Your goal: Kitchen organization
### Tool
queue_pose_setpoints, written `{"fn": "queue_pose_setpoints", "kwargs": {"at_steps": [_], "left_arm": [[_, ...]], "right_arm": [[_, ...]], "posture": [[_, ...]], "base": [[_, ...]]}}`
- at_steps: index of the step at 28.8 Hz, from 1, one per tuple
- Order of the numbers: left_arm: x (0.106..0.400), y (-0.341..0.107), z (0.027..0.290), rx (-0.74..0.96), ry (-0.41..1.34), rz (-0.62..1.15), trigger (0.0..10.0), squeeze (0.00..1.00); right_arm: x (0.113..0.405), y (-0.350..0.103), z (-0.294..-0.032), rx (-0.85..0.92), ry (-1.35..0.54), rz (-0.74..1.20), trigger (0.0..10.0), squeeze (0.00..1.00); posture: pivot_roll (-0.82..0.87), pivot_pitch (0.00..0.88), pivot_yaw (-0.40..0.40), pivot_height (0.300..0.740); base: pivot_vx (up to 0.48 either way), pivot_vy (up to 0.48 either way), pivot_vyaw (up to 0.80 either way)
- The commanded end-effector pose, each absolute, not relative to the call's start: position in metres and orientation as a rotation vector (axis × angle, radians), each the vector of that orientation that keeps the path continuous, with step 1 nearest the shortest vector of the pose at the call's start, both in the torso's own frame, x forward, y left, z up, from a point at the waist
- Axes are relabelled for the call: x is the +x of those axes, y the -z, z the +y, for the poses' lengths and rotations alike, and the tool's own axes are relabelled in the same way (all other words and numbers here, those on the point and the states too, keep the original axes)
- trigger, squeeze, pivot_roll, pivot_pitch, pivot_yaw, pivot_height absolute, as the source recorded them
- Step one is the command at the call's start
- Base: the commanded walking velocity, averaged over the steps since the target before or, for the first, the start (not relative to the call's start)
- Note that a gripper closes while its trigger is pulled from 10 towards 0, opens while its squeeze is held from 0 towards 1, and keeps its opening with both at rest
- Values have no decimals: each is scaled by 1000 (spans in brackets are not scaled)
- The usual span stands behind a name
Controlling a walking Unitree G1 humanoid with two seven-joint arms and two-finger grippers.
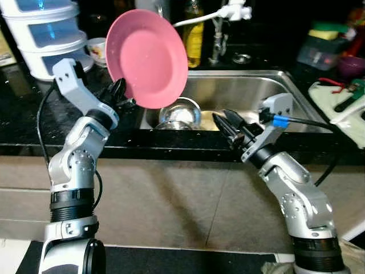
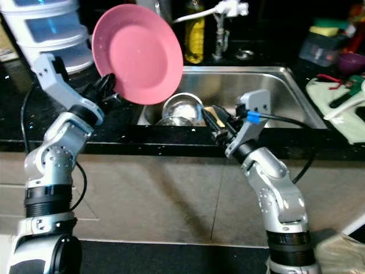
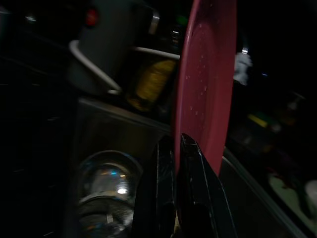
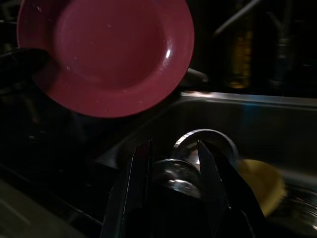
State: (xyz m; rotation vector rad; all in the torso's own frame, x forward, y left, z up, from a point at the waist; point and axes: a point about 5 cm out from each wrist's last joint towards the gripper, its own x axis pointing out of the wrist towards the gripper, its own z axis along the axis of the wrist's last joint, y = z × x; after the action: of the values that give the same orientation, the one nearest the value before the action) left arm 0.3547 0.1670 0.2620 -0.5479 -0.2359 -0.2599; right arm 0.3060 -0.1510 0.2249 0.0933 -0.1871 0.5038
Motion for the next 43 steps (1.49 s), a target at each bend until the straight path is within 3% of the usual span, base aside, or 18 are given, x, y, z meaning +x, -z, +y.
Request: {"fn": "queue_pose_setpoints", "kwargs": {"at_steps": [1, 7, 13, 16, 21, 30, 31, 32, 38, 41, 42, 43], "left_arm": [[356, -261, 177, -510, 226, -244, 10000, 0], [360, -261, 187, -388, 216, -246, 10000, 0], [369, -258, 205, -11, 164, -218, 10000, 0], [370, -257, 206, 41, 162, -215, 10000, 0], [383, -245, 211, 388, 194, -154, 10000, 0], [389, -215, 206, 547, 261, -32, 10000, 0], [389, -209, 203, 558, 283, -17, 10000, 302], [389, -207, 201, 564, 292, -19, 10000, 1000], [392, -231, 197, 463, 260, -157, 10000, 1000], [390, -253, 196, 262, 234, -261, 10000, 1000], [389, -258, 195, 204, 229, -281, 10000, 588], [389, -261, 195, 175, 227, -290, 10000, 0]], "right_arm": [[308, -222, -151, 95, -495, -170, 10000, 0], [310, -219, -152, 74, -490, -143, 10000, 0], [309, -220, -153, 68, -482, -156, 10000, 0], [309, -220, -153, 68, -482, -157, 10000, 0], [307, -220, -154, 53, -486, -151, 10000, 0], [303, -220, -154, 40, -490, -148, 10000, 0], [302, -221, -153, 37, -495, -149, 10000, 0], [301, -221, -153, 33, -503, -151, 10000, 0], [296, -222, -149, 49, -547, -164, 10000, 0], [294, -223, -146, 75, -570, -171, 10000, 0], [294, -223, -146, 81, -574, -172, 10000, 0], [294, -222, -146, 85, -575, -173, 10000, 0]], "posture": [[-50, 0, -17, 740], [-54, 0, -20, 740], [-60, 0, -16, 740], [-60, 0, -16, 740], [-76, 0, -11, 740], [-92, 0, -1, 740], [-96, 0, 1, 740], [-96, 0, 1, 740], [-99, 0, 2, 740], [-98, 0, 3, 740], [-91, 0, 1, 740], [-91, 0, 1, 740]], "base": [[0, 0, 0], [0, 0, -800], [0, 0, -225], [0, 0, 0], [0, 0, 0], [0, 0, 0], [0, 0, 0], [0, 0, 0], [0, 0, 0], [0, 0, 0], [0, 0, 0], [0, 0, 0]]}}
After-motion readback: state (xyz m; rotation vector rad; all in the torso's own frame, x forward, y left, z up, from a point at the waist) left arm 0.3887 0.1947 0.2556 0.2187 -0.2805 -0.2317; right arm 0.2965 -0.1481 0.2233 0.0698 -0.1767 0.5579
